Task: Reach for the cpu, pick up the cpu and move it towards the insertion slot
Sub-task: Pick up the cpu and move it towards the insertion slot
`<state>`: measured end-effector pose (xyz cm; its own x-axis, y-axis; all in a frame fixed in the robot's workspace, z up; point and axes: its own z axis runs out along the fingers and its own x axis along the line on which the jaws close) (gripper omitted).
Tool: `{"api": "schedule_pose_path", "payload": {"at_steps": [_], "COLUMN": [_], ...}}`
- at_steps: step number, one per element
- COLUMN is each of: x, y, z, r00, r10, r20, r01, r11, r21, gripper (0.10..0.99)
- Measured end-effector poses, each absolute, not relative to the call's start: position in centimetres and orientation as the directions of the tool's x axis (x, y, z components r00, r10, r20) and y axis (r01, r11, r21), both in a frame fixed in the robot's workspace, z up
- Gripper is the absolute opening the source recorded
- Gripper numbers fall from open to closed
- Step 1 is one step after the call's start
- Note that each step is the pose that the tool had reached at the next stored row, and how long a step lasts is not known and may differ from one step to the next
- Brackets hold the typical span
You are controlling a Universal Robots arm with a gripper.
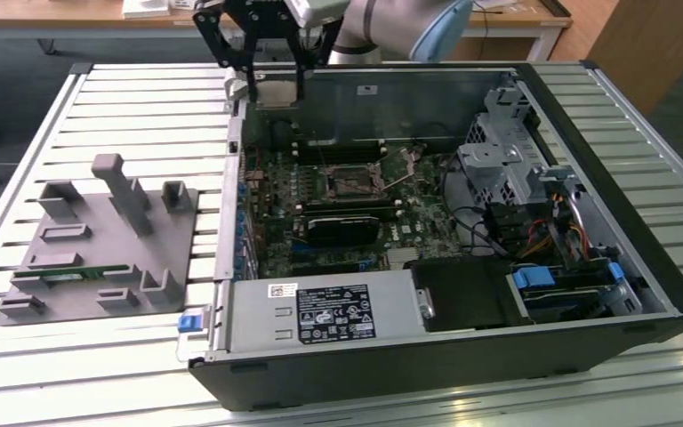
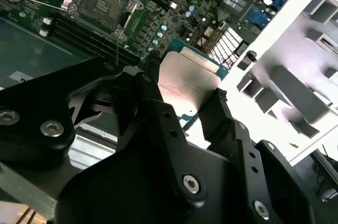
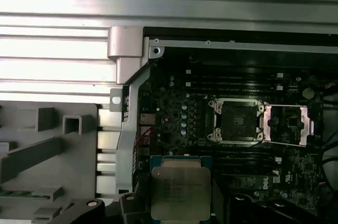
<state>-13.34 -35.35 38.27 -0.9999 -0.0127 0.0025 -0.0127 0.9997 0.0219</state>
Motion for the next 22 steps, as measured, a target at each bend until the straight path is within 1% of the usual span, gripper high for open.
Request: {"api": "schedule_pose_path", "payload": {"at_steps": [22], "x": [-7.4], "y": [-34.2], "z": [38.1], "r00": [-1.0], "r10": [-0.012], "r20": [0.003], "r01": [-0.012], "r11": [1.0], "r21": [0.022], "gripper": [0.545]}}
